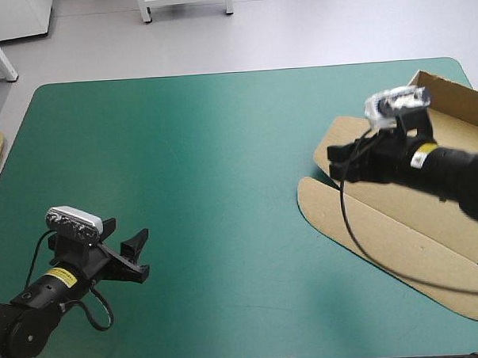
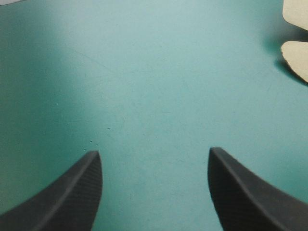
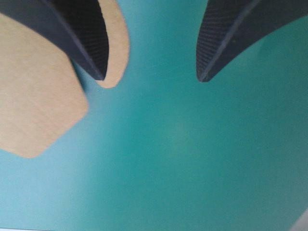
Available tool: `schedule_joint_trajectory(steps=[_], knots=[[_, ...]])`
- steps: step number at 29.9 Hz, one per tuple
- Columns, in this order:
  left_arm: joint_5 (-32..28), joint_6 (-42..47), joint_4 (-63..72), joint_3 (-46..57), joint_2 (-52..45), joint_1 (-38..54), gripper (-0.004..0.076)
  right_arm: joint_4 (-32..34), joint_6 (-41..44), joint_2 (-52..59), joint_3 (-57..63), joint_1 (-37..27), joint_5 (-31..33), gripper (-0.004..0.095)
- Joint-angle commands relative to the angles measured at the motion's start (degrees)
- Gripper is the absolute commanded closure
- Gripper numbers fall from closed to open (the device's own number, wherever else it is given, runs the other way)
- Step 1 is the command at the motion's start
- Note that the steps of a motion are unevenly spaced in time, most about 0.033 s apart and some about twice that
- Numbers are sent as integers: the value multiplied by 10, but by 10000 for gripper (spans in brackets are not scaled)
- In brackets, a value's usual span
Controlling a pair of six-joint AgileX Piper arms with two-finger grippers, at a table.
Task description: Fold the box
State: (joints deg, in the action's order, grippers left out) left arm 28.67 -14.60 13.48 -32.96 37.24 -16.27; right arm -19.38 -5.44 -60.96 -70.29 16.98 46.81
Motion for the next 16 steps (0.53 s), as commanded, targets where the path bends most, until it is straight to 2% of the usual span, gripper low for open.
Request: schedule_joint_trajectory(steps=[1, 5, 9, 11, 16], knots=[[-46, 2, 13, -17, -1, -1, 267, -2, -3, 86, 105, 69, -132, 399], [-55, 2, 25, -17, -1, -1, 267, -2, -16, 165, 265, 115, -232, 399], [-57, -2, 35, -16, -1, -1, 267, -3, -18, 216, 370, 118, -315, 399], [-57, -2, 35, -16, -1, -1, 275, -3, -18, 229, 390, 118, -334, 399], [-49, -2, 36, -16, -1, -1, 337, -3, -18, 232, 394, 118, -333, 402]])
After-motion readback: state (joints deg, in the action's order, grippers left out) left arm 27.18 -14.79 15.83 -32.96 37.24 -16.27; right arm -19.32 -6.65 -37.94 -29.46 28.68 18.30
